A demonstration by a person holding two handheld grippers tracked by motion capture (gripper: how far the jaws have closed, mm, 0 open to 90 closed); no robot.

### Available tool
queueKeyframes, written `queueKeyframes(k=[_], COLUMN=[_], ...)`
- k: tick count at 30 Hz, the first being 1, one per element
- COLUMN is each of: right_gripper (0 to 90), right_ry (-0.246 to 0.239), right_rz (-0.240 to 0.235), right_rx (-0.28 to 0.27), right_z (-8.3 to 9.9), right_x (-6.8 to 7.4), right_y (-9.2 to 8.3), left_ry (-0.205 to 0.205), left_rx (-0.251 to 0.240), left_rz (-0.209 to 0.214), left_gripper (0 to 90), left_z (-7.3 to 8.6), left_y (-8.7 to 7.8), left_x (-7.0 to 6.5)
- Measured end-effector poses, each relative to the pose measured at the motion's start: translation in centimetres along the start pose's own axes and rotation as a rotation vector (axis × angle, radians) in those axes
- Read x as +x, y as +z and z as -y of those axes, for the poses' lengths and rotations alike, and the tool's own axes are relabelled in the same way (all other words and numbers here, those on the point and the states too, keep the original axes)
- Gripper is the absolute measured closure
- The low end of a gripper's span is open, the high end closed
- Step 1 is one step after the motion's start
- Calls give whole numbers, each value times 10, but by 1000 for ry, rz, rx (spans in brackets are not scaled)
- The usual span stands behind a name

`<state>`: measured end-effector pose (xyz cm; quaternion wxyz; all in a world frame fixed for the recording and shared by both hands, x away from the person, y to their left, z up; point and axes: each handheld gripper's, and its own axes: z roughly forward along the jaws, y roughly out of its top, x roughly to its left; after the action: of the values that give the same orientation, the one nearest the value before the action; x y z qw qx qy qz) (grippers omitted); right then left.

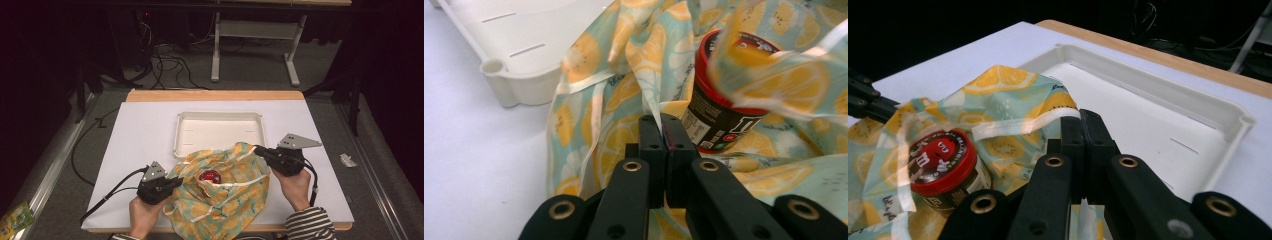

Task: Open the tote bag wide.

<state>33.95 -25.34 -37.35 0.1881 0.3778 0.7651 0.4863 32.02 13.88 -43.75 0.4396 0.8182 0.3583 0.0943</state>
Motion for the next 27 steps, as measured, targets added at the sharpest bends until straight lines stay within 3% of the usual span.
queueKeyframes(k=[4,14,22,27], right_gripper=[900,900,899,778], right_ry=[35,109,98,83], right_rz=[17,106,131,148], right_rx=[0,134,252,266], right_z=[8,53,74,74], right_x=[-12,-43,-44,-38], right_y=[-6,-5,11,11], left_ry=[0,-1,-9,-3], left_rx=[10,12,2,0], left_rz=[-7,-13,-5,-5], left_gripper=[891,890,890,890], left_z=[1,0,1,0], left_y=[2,3,4,2], left_x=[0,1,0,1])
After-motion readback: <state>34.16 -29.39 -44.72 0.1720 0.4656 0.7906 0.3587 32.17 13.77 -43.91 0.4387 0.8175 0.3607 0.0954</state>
